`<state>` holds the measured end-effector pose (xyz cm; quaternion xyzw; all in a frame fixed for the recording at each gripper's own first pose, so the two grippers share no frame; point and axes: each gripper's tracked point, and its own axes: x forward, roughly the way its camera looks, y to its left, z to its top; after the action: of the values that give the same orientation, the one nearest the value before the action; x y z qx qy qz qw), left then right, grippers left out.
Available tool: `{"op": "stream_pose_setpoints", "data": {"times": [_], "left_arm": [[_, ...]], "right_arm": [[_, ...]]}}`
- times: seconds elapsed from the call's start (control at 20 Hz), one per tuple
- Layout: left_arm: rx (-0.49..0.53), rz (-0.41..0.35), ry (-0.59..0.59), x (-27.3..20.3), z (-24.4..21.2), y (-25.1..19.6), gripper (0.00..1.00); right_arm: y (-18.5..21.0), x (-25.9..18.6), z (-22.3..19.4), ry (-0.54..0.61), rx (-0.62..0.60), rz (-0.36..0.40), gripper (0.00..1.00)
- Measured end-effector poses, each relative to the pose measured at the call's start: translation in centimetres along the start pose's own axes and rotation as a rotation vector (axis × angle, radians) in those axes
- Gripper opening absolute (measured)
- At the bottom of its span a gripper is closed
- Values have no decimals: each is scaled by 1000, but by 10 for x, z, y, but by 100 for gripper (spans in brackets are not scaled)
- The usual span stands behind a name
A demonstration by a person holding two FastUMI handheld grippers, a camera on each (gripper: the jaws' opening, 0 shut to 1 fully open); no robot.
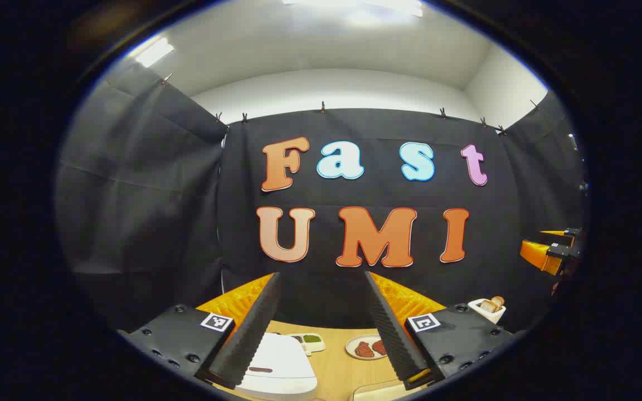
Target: Close the left gripper, press the button to open the rice cooker; take a wooden spoon from the chopstick holder with the right hand, scoop a spoonful of rice and pour it into the rice cooker, then put the wooden spoon back into the chopstick holder.
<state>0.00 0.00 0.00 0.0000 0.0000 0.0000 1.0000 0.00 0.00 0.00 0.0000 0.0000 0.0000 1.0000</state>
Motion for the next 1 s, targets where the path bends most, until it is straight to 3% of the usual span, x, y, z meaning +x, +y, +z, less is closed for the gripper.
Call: {"op": "stream_pose_setpoints", "data": {"times": [0.15,0.4,0.7,0.95,1.0], "left_arm": [[24,9,-10,-3,5,0,98],[23,30,-11,-6,8,5,98],[14,67,-32,-9,16,10,99],[33,95,-74,-6,30,20,99],[38,103,-81,-6,33,23,99]], "right_arm": [[5,7,5,-5,9,12,100],[13,11,5,-8,37,32,97],[5,12,9,-19,-7,18,100],[0,8,1,-6,-3,17,97],[-3,6,-2,1,-5,10,92]]}}
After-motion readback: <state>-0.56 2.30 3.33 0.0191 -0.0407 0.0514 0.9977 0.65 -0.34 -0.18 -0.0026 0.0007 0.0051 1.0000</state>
